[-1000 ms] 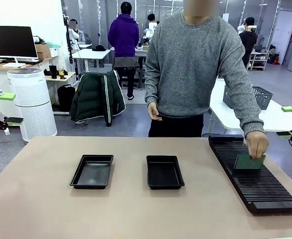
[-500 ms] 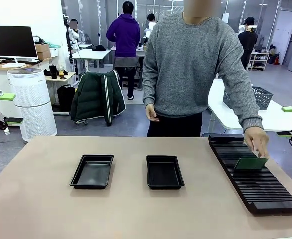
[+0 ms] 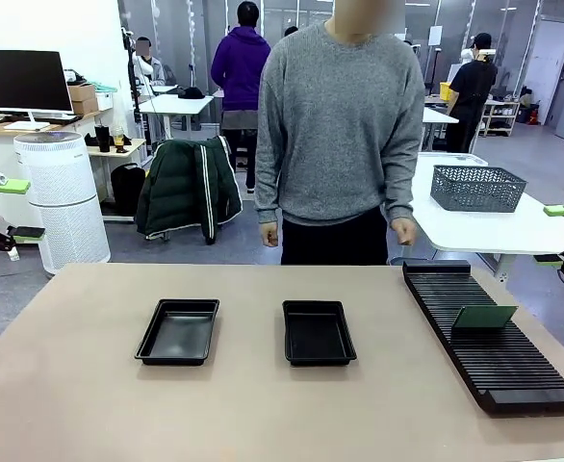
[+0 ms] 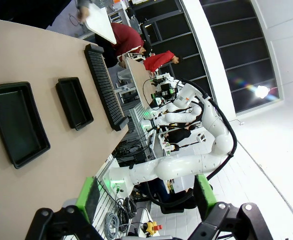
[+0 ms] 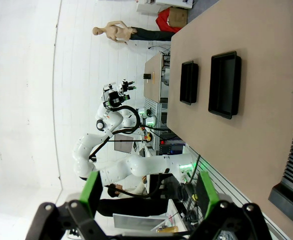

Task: Inspect and transfer BCBs to ESD trays.
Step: Pick up the Blank PCB from the PCB Rack and place it in the left ESD tray.

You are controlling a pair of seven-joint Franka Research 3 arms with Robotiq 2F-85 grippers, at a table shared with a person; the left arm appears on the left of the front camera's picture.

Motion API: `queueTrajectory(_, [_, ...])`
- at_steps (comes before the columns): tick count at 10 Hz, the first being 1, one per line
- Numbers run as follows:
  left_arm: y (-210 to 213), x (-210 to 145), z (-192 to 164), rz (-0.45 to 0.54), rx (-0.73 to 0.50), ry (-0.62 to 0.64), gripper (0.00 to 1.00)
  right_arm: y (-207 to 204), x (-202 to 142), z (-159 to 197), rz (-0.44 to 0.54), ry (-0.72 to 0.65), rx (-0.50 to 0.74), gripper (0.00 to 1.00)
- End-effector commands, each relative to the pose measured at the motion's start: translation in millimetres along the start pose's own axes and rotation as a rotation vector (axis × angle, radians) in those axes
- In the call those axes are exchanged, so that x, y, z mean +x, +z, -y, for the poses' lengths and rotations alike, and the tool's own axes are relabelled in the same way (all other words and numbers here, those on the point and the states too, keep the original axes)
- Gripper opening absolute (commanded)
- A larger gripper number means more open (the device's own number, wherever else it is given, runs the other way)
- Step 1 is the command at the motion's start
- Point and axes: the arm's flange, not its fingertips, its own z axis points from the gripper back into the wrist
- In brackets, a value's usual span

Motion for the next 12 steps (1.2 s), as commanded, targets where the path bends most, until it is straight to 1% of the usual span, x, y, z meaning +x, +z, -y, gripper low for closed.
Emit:
queueTrajectory(1, [0, 0, 0, 0.001, 0.001, -0.001, 1.00, -1, 1, 0, -0.002, 0.010, 0.000, 1.00])
queueTrajectory(7, [0, 0, 0, 0.001, 0.001, -0.001, 1.00, 0, 0, 0, 0.000, 0.000, 0.000, 1.00])
queueTrajectory(9, [0, 0, 0, 0.001, 0.001, -0.001, 1.00, -9, 3, -18, -0.005, 0.080, -0.127, 1.00])
queueTrajectory(10, [0, 0, 0, 0.001, 0.001, -0.001, 1.00, -16, 6, -29, -0.015, 0.146, -0.214, 1.00])
queueTrajectory(12, [0, 0, 0, 0.001, 0.001, -0.001, 1.00, -28, 10, -46, -0.031, 0.240, -0.337, 1.00])
